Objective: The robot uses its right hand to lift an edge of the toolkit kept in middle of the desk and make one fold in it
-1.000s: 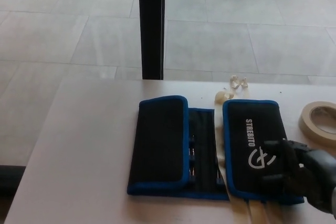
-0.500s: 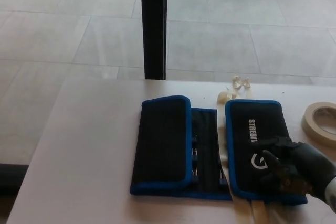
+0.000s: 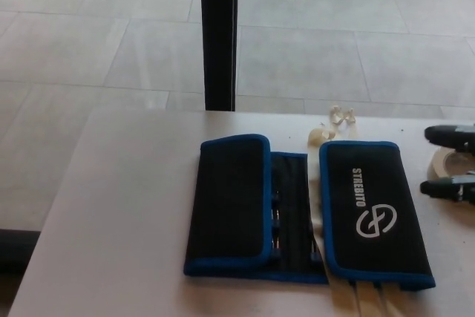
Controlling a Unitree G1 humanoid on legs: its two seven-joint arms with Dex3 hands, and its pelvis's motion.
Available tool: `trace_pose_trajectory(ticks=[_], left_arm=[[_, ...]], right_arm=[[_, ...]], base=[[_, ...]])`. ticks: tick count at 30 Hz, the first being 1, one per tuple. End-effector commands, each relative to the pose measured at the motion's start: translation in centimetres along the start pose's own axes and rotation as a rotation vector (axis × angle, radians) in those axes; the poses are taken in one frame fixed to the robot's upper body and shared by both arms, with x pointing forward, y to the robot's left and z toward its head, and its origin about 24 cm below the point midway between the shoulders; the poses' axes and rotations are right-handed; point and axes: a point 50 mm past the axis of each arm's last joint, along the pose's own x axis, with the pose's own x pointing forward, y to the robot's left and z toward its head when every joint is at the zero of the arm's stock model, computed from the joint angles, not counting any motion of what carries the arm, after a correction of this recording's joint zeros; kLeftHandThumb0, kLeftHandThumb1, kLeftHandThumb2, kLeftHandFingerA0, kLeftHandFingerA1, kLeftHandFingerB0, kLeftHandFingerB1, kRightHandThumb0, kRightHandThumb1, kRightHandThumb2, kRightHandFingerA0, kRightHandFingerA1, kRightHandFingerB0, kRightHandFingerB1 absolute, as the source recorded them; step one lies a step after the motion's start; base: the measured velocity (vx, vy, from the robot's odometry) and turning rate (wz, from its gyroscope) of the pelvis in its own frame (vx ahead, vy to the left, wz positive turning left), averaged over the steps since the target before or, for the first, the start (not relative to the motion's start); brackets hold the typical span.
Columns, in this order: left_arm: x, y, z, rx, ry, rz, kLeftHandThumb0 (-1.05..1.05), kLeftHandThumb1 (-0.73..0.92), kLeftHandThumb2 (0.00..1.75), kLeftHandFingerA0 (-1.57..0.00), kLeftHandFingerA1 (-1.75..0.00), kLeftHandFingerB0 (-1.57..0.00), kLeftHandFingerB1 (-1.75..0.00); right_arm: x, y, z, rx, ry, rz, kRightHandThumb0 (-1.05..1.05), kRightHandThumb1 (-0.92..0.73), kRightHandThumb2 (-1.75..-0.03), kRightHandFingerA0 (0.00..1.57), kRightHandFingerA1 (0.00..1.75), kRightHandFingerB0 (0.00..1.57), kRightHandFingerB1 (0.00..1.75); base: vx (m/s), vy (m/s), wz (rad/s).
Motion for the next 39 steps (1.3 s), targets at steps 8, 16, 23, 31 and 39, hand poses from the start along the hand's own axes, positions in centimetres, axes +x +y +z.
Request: trace_pose_trajectory(ticks=[8,16,23,31,39], left_arm=[[0.2,1.5,0.8,0.03,-0.019,0.035,-0.62,0.69,0.6,-0.7,-0.72,-0.64,-0.56],[0.2,1.2,0.5,-0.007,-0.012,0.033,-0.62,0.69,0.61,-0.69,-0.74,-0.62,-0.57],[0.1,1.0,0.7,0.014,-0.03,0.034,-0.64,0.69,0.61,-0.71,-0.73,-0.65,-0.57],[0.0,0.7,0.1,0.001,-0.009,0.026,-0.64,0.72,0.61,-0.67,-0.71,-0.64,-0.58],[0.0,0.3,-0.2,-0.045,0.008,0.025,-0.63,0.73,0.62,-0.67,-0.75,-0.61,-0.56]], right_arm=[[-10.5,-17.4,-0.5,0.465,-0.3,-0.867,-0.66,-0.78,-0.63,0.92,0.65,0.69,0.53],[-17.3,-20.3,-10.9,0.583,-0.182,-1.516,-0.65,-0.76,-0.63,0.9,0.81,0.62,0.59],[-20.2,-18.5,-16.2,0.885,-0.121,-1.681,-0.69,-0.78,-0.63,0.74,0.96,0.4,0.63],[-20.6,-16.7,-20.0,1.1,-0.072,-1.564,-0.65,-0.86,-0.65,0.46,1.03,0.28,0.68],[-18.7,-15.6,-20.8,1.012,0.08,-1.431,-0.69,-0.75,-0.62,0.53,1.01,0.2,0.66]], base=[[0.0,0.0,0.0],[0.0,0.0,0.0],[0.0,0.0,0.0],[0.0,0.0,0.0],[0.0,0.0,0.0]])
